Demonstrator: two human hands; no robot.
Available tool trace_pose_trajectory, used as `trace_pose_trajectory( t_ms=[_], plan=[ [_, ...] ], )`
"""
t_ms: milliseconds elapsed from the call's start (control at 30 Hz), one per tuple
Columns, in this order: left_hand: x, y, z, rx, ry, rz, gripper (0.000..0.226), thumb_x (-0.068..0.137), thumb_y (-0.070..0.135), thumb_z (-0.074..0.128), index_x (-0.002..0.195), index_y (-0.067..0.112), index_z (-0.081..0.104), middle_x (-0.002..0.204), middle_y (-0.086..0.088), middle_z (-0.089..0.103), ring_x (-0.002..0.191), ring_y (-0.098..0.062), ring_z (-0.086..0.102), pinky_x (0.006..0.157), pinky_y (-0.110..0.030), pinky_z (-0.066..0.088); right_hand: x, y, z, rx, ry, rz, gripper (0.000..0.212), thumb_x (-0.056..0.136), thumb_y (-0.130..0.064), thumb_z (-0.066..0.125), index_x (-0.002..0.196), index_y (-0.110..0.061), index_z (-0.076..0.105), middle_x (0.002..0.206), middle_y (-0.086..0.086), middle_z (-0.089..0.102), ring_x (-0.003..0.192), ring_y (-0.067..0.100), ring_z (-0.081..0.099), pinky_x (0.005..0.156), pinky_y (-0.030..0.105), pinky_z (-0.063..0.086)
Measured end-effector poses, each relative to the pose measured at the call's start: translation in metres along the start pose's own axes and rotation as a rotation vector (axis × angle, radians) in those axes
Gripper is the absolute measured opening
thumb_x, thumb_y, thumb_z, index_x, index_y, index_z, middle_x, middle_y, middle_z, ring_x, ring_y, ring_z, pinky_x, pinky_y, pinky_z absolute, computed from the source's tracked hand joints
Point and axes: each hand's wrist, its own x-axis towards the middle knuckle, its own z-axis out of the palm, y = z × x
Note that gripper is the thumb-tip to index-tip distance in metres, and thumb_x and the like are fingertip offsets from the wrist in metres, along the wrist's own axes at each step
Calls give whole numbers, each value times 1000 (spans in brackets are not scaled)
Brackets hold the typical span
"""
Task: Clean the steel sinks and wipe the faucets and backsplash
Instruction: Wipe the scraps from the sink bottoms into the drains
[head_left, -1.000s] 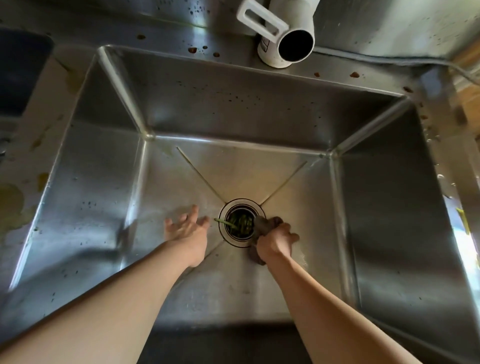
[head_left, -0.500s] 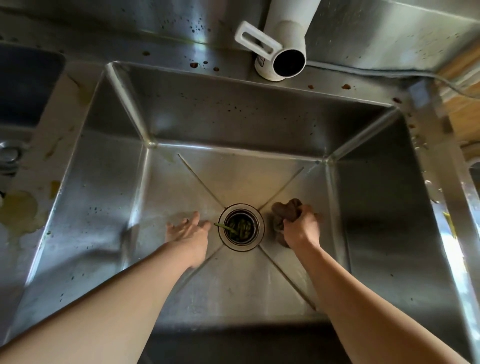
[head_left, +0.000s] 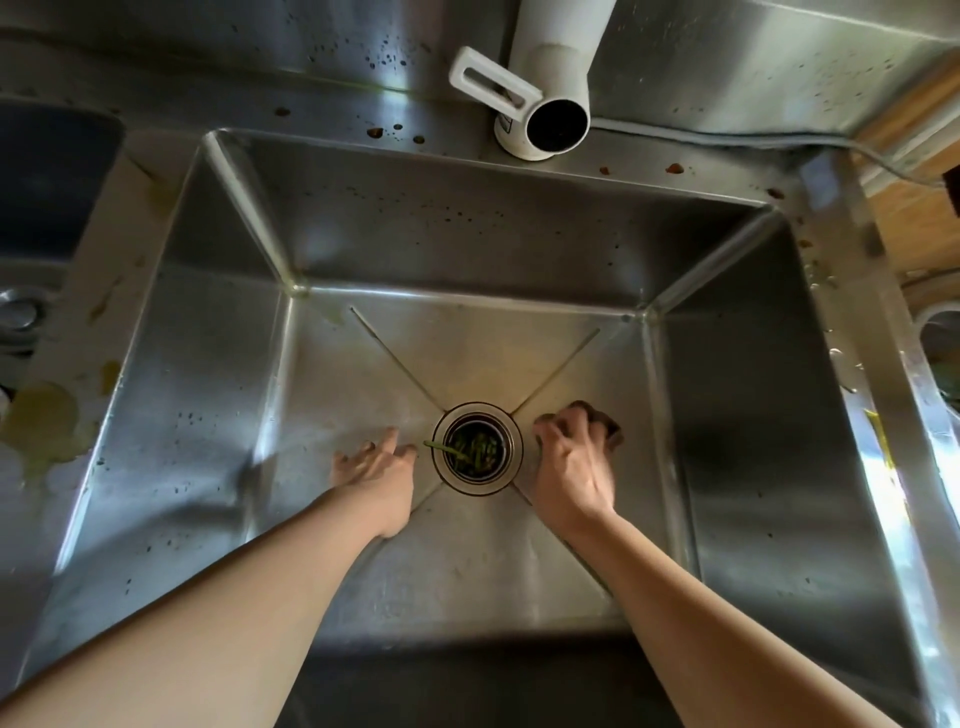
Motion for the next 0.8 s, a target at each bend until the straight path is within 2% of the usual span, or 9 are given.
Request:
trace_pose_trajectory(
  t_ms=[100, 233, 433, 800],
  plan=[
    [-4, 0, -2, -27, 19, 8, 82, 79, -2, 55, 149, 23, 20, 158, -4, 6, 140, -27, 24, 113, -46, 25, -2, -13, 6, -35, -169, -107, 44, 85, -6, 51, 128, -15, 55, 129, 7, 37, 120, 29, 33, 89, 37, 43],
    [-7, -4, -3, -44, 23, 5, 84, 81, -3, 52, 151, 23, 14, 160, -3, 0, 144, -27, 16, 115, -45, 20, 2, -24, 20, -171, -261, -149, 38, 93, -11, 47, 129, -17, 53, 133, 12, 32, 120, 33, 32, 97, 39, 36],
    [-5, -12, 3, -87, 64, -3, 81, 79, -7, 49, 150, 20, 19, 159, -3, 7, 142, -25, 21, 113, -42, 25, 17, -23, 42, -355, -272, -208, 34, 97, -17, 40, 125, -20, 58, 136, 13, 30, 124, 33, 29, 103, 40, 28],
    [-3, -9, 8, -144, 107, -2, 75, 81, -2, 51, 148, 19, 24, 157, -3, 12, 139, -25, 25, 111, -42, 29, 14, -14, 46, -300, -225, -298, 32, 99, -19, 38, 125, -19, 58, 135, 14, 32, 124, 35, 30, 102, 41, 30]
  ],
)
